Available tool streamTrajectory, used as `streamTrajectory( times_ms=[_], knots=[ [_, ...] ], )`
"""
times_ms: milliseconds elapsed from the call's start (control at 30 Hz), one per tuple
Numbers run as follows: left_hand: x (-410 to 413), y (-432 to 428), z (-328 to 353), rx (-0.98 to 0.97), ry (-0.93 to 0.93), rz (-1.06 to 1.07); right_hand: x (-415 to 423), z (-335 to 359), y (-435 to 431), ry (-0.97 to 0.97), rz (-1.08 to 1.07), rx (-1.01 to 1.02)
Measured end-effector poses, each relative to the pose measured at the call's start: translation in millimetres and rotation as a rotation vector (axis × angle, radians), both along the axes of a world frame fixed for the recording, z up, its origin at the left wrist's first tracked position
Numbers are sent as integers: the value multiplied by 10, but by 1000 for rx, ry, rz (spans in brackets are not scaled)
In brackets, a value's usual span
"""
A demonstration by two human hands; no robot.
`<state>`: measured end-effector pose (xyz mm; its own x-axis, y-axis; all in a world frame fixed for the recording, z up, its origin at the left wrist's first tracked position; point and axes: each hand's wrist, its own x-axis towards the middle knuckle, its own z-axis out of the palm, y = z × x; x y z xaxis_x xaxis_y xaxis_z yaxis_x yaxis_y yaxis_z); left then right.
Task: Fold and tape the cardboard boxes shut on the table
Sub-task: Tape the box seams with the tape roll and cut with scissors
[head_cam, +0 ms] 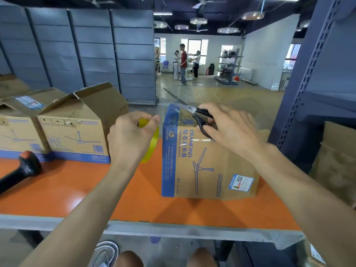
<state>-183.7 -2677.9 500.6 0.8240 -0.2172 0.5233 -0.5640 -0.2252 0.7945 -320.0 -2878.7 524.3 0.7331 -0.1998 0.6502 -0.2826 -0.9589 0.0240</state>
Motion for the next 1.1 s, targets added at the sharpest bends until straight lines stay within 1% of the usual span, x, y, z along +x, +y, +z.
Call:
streamTrajectory(
  times_ms=[133, 200, 267, 367, 467, 567, 733, 900, 1000, 1100],
  knots=[
    [76, -162, -41, 80, -16, 66, -19, -143, 62, 54, -31, -112],
    [96, -222, -64, 117, -6, 61, -18, -182, 60, 9, -24, -86],
    [122, -252, -78, 125, 7, 55, -27, -201, 66, -33, -10, -46],
    [176, -271, -88, 141, 31, 38, -38, -203, 61, -25, 1, -55],
    [203, -274, -93, 126, 67, 7, 13, -107, 47, -63, 27, -30],
    [204, -295, -108, 117, 79, -7, 67, -70, 46, -92, 14, -53],
    [232, -332, -132, 111, 106, -20, 8, -248, 97, -41, -49, -124],
    [218, -323, -142, 77, 149, -54, -115, -83, -128, -84, 7, 58],
    [211, -312, -136, 67, 192, -106, -142, -85, -193, -37, 16, 34],
    [201, -309, -124, 45, 205, -135, -163, -228, -174, -15, 12, 30]
  ],
)
